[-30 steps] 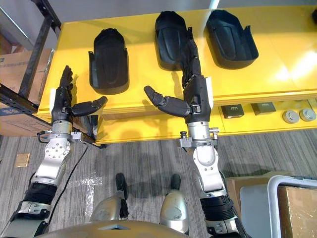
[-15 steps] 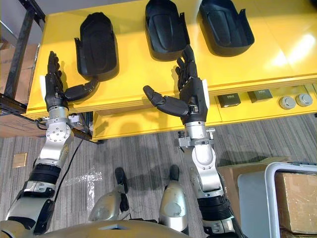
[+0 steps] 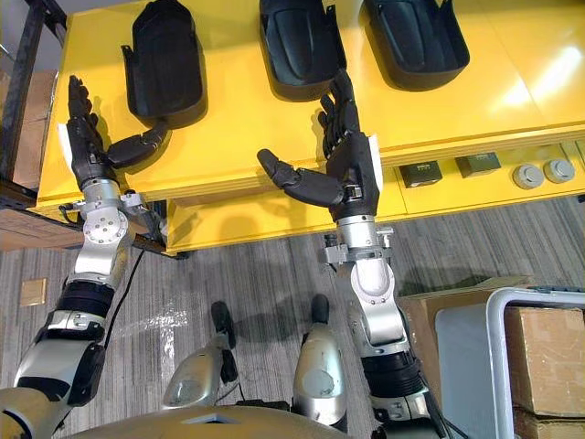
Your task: Walk over and take three plastic housings, then place them on the shelf
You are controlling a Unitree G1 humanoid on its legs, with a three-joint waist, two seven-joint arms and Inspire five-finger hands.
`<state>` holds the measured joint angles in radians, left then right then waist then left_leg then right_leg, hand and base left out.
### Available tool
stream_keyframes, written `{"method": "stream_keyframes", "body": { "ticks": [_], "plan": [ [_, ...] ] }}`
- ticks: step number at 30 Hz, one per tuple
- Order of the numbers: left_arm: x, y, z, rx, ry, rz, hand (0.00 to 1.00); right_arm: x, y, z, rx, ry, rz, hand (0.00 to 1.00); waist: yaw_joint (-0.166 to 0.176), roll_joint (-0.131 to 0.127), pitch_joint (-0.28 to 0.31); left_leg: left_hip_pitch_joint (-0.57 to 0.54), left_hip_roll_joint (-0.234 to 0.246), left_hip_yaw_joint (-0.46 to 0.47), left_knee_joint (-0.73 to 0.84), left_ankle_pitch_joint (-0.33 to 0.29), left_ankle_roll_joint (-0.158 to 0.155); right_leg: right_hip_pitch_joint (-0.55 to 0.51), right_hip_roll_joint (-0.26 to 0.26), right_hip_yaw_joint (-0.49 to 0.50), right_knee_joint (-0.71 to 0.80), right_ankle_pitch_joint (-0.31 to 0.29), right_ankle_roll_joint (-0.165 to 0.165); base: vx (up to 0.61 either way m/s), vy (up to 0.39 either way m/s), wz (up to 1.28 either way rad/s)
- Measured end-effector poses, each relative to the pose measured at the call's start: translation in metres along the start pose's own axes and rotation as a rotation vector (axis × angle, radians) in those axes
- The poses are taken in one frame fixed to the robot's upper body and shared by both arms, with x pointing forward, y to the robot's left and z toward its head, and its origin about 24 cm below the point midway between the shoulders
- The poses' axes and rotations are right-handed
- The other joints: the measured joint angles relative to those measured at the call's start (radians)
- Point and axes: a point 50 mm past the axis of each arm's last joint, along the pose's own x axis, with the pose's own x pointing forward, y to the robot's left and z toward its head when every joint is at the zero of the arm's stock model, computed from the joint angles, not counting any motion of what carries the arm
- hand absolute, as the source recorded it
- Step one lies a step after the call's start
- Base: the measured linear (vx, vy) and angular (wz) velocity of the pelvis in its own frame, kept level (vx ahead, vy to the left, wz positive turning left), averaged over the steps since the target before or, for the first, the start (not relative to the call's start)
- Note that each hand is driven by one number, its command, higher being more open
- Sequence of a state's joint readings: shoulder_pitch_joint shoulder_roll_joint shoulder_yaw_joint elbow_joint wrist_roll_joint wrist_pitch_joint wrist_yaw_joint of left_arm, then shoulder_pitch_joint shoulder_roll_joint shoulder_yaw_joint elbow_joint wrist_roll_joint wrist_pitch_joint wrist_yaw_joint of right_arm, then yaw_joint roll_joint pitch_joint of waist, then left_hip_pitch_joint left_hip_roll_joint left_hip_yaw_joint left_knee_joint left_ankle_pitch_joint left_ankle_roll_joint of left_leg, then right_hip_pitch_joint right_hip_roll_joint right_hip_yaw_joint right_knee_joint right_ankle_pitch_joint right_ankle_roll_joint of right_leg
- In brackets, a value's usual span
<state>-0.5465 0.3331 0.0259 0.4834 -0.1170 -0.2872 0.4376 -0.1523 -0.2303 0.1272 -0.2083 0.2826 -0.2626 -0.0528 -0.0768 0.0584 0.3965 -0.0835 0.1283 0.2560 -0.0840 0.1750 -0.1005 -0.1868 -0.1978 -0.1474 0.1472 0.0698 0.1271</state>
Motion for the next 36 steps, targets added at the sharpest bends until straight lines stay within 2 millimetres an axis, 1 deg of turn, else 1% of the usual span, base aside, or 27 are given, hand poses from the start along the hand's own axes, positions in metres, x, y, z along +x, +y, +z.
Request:
{"method": "stream_keyframes", "body": {
  "ticks": [4,10,14,17,18,19,20,21,22,24,25,27,29,30,32,33,35,36],
  "plan": [
    [0.002,0.001,0.0,0.001,-0.001,0.013,1.0,0.002,0.001,0.001,0.001,-0.005,0.005,1.0,0.002,-0.002,0.001,0.001,0.0,0.009,0.0,0.0,-0.001,-0.005,0.001,0.006,0.007,-0.002,-0.003,0.01,-0.017,-0.03],
    [0.01,0.004,0.004,0.007,-0.013,0.035,1.0,0.006,0.002,0.003,-0.001,-0.011,0.01,1.0,-0.001,-0.018,0.012,0.006,0.004,0.02,0.0,-0.001,-0.002,-0.008,0.006,0.017,0.007,-0.001,-0.002,0.0,-0.022,-0.05],
    [0.012,0.007,0.004,-0.015,-0.008,0.049,1.0,0.006,0.002,0.002,-0.006,-0.001,0.009,1.0,-0.005,-0.018,0.013,0.006,0.005,0.024,0.0,-0.001,-0.002,-0.011,0.006,0.02,0.007,-0.001,-0.002,0.0,-0.01,-0.02],
    [0.013,0.009,0.004,-0.02,-0.007,0.055,1.0,0.006,0.0,0.003,-0.121,-0.011,0.004,1.0,-0.007,-0.018,0.013,0.008,0.005,0.025,0.0,0.0,0.0,-0.01,0.007,0.021,0.007,0.0,-0.001,0.0,0.0,0.0],
    [0.013,0.01,0.004,-0.029,-0.003,0.055,1.0,0.006,-0.003,0.004,-0.181,-0.015,0.0,1.0,-0.008,-0.02,0.013,0.012,0.005,0.025,0.0,0.002,0.002,-0.005,0.007,0.021,0.007,0.004,0.005,0.03,-0.02,-0.02],
    [0.012,0.012,0.004,-0.042,0.0,0.053,1.0,0.006,-0.006,0.005,-0.275,-0.02,0.003,1.0,-0.008,-0.022,0.015,0.021,0.004,0.027,0.0,0.004,0.005,0.004,0.007,0.021,0.006,0.004,0.005,0.03,-0.019,-0.03],
    [0.011,0.013,0.004,-0.056,0.001,0.052,1.0,0.006,-0.009,0.006,-0.324,-0.024,0.005,1.0,-0.008,-0.023,0.015,0.026,0.004,0.027,0.0,0.004,0.005,0.009,0.007,0.02,0.005,0.004,0.005,0.04,-0.017,0.01],
    [0.005,0.015,0.008,-0.073,-0.018,0.033,1.0,0.006,-0.018,0.009,-0.417,-0.029,0.002,1.0,-0.009,-0.026,0.016,0.033,0.004,0.024,0.0,0.004,0.006,0.023,0.007,0.015,-0.003,0.004,0.005,0.03,-0.011,0.03],
    [0.002,0.016,0.01,-0.079,-0.03,0.021,1.0,0.006,-0.023,0.011,-0.447,-0.031,-0.008,1.0,-0.008,-0.027,0.017,0.036,0.005,0.024,0.0,0.002,0.005,0.028,0.008,0.014,-0.007,0.004,0.005,0.03,-0.01,0.05],
    [-0.011,0.019,0.017,-0.094,-0.072,-0.016,1.0,0.007,-0.037,0.017,-0.499,-0.037,-0.054,1.0,-0.009,-0.027,0.017,0.046,0.005,0.021,0.0,-0.001,0.005,0.045,0.008,0.008,-0.014,0.005,0.007,0.04,-0.008,0.05],
    [-0.024,0.021,0.023,-0.107,-0.096,-0.05,1.0,0.007,-0.048,0.022,-0.558,-0.049,-0.104,1.0,-0.008,-0.027,0.016,0.062,0.005,0.015,0.0,-0.006,0.005,0.07,0.009,0.0,-0.026,0.005,0.007,0.05,-0.009,0.09],
    [-0.037,0.022,0.031,-0.127,-0.121,-0.085,1.0,0.007,-0.057,0.028,-0.591,-0.063,-0.146,1.0,-0.007,-0.029,0.015,0.078,0.006,0.006,0.0,-0.01,0.004,0.099,0.009,-0.012,-0.037,0.005,0.007,0.06,-0.009,0.16],
    [-0.059,0.022,0.039,-0.162,-0.14,-0.152,1.0,0.006,-0.067,0.033,-0.636,-0.074,-0.189,1.0,0.0,-0.029,0.007,0.099,0.006,-0.012,0.0,-0.018,0.002,0.147,0.009,-0.036,-0.066,0.005,0.008,0.04,-0.006,0.25],
    [-0.065,0.022,0.039,-0.167,-0.136,-0.165,1.0,0.005,-0.068,0.034,-0.657,-0.072,-0.188,1.0,0.001,-0.03,0.0,0.099,0.006,-0.016,0.0,-0.019,0.001,0.155,0.009,-0.043,-0.071,0.005,0.008,0.03,-0.005,0.23],
    [-0.087,0.023,0.033,-0.203,-0.078,-0.217,1.0,-0.002,-0.071,0.029,-0.674,-0.038,-0.188,1.0,0.023,-0.03,-0.049,0.101,0.006,-0.027,-0.001,-0.027,0.0,0.18,0.011,-0.061,-0.1,0.007,0.012,0.05,-0.008,0.19],
    [-0.092,0.023,0.031,-0.216,-0.06,-0.228,1.0,-0.005,-0.071,0.028,-0.674,-0.025,-0.189,1.0,0.025,-0.03,-0.06,0.104,0.006,-0.033,-0.001,-0.027,0.0,0.191,0.011,-0.068,-0.104,0.008,0.012,0.07,-0.009,0.24],
    [-0.113,0.027,0.022,-0.261,0.01,-0.256,1.0,-0.019,-0.074,0.019,-0.644,0.032,-0.208,1.0,0.048,-0.034,-0.102,0.115,0.004,-0.048,-0.002,-0.032,-0.002,0.223,0.011,-0.087,-0.127,0.007,0.012,0.06,-0.009,0.24],
    [-0.117,0.028,0.021,-0.275,0.024,-0.259,1.0,-0.021,-0.074,0.017,-0.62,0.043,-0.219,1.0,0.05,-0.034,-0.11,0.117,0.004,-0.054,-0.002,-0.033,-0.002,0.232,0.011,-0.094,-0.133,0.007,0.012,0.06,-0.012,0.22]
  ]
}}
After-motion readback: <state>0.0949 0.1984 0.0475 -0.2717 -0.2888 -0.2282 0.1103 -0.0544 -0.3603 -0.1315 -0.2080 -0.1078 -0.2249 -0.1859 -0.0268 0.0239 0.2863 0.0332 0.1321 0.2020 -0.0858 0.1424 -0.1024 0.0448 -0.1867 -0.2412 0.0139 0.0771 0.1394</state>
